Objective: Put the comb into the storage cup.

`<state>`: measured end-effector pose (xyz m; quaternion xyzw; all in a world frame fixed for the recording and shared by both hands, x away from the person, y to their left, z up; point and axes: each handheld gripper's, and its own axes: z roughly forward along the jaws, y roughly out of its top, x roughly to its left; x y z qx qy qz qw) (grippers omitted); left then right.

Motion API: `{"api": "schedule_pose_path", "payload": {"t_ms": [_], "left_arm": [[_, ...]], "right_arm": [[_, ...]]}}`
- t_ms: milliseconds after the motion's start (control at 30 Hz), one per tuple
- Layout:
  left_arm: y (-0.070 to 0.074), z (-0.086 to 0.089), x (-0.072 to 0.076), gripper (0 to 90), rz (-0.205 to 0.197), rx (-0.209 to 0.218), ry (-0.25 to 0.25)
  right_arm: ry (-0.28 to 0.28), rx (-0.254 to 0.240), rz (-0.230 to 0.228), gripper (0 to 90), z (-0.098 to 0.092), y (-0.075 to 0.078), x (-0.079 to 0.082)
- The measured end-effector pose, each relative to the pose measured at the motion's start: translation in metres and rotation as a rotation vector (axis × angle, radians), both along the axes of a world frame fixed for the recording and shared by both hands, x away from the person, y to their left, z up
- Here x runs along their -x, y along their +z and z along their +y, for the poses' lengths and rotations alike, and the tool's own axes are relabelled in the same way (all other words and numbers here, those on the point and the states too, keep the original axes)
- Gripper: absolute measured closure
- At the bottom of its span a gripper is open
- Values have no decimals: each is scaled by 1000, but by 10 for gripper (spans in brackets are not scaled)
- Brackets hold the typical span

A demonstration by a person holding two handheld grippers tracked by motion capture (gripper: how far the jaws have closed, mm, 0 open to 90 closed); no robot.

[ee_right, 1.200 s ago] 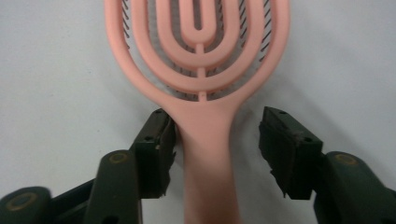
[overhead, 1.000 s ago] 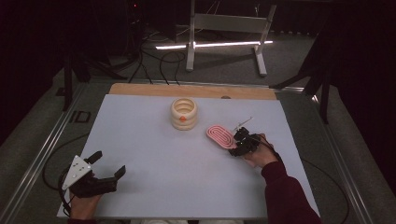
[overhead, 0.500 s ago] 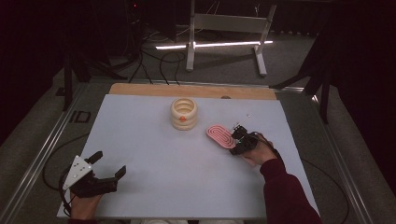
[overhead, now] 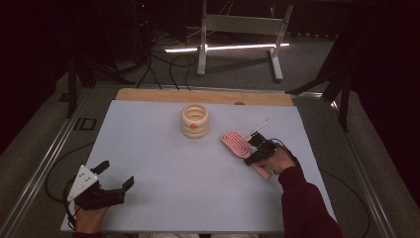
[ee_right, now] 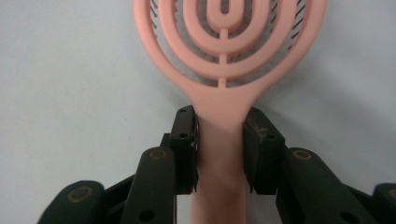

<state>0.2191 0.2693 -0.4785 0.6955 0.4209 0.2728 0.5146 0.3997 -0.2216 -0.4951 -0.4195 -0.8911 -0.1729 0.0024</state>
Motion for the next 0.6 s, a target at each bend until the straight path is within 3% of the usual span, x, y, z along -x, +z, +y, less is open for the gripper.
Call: {"api": "schedule_pose_path", "payload": {"t_ms": [200,300,600], "left_arm": [[-1,-2,0,4,2,-1,-5],[-1,-2,0,4,2,0,-5],[-1,-1,0,3,3,1,-2]], "right_arm": [[-1,41,-12,652,6,0,2],[2,60,-31,682,7,0,3],[22,85,-56,695,11,1,7]]}}
